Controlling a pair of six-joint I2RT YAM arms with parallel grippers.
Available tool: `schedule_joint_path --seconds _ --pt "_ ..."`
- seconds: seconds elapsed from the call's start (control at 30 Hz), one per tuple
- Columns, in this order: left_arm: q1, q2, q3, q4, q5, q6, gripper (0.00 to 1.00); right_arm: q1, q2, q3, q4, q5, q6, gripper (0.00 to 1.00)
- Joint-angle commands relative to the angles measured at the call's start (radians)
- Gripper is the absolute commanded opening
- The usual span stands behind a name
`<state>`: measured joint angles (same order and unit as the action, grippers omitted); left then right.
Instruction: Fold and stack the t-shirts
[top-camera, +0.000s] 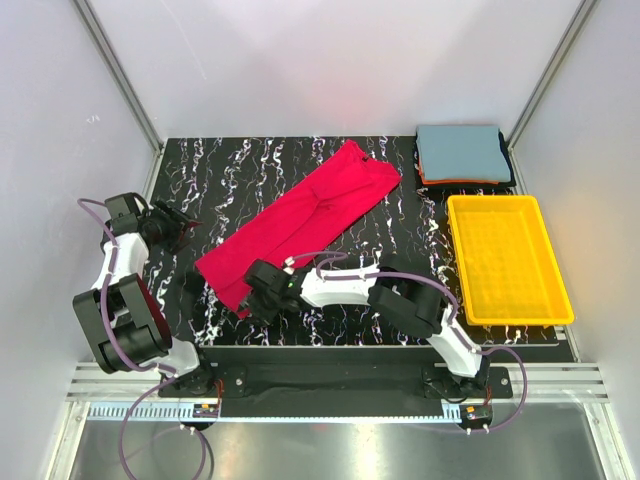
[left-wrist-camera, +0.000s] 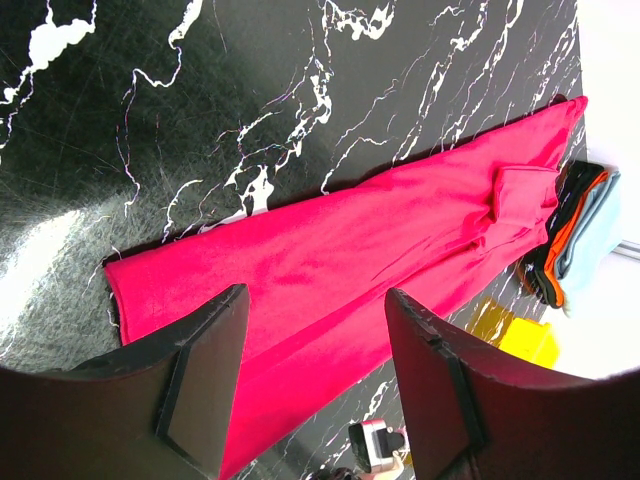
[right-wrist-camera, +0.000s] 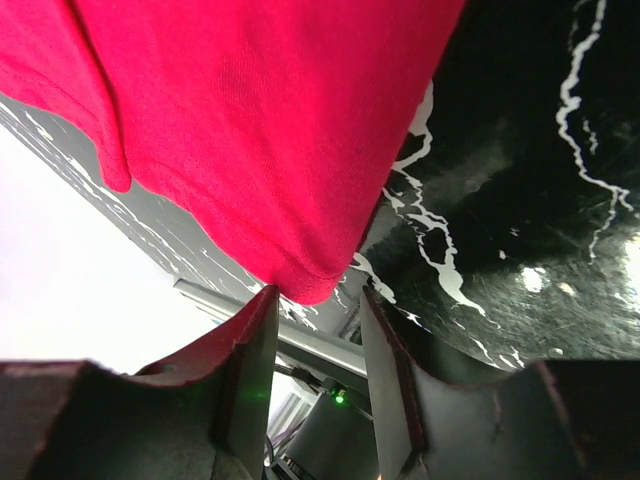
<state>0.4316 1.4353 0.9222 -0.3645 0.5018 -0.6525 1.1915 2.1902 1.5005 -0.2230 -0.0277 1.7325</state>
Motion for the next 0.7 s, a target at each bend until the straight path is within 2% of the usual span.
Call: schedule_joint_path --seconds 0.0,0.17,0.3,0.4,0.43,0.53,0.67 --pt "0.007 -0.007 0.000 0.036 0.027 -0.001 0.62 0.008 0.029 0.021 -0.013 -0.002 0.004 0.45" --pt "0.009 -0.009 0.000 0.035 0.032 0.001 0.62 0.008 0.055 0.040 -0.016 -0.008 -0.005 0.39" --pt "0.009 -0.009 -0.002 0.033 0.035 -0.001 0.62 0.011 0.068 0.043 -0.016 -0.018 -0.002 0.31" --pt "0.010 -0.010 0.000 0.035 0.037 -0.002 0.62 0.013 0.059 0.021 -0.015 -0.009 -0.004 0.20" --pt "0.009 -0.007 0.000 0.035 0.040 -0.004 0.62 0.014 0.048 0.014 -0.016 -0.006 -0.005 0.12" --pt "0.009 -0.015 -0.005 0.048 0.063 0.004 0.64 0.013 0.013 -0.028 -0.015 0.020 -0.017 0.00" --pt "-0.008 -0.030 -0.011 0.062 0.081 0.011 0.64 0.011 -0.053 -0.103 -0.016 0.052 -0.053 0.00"
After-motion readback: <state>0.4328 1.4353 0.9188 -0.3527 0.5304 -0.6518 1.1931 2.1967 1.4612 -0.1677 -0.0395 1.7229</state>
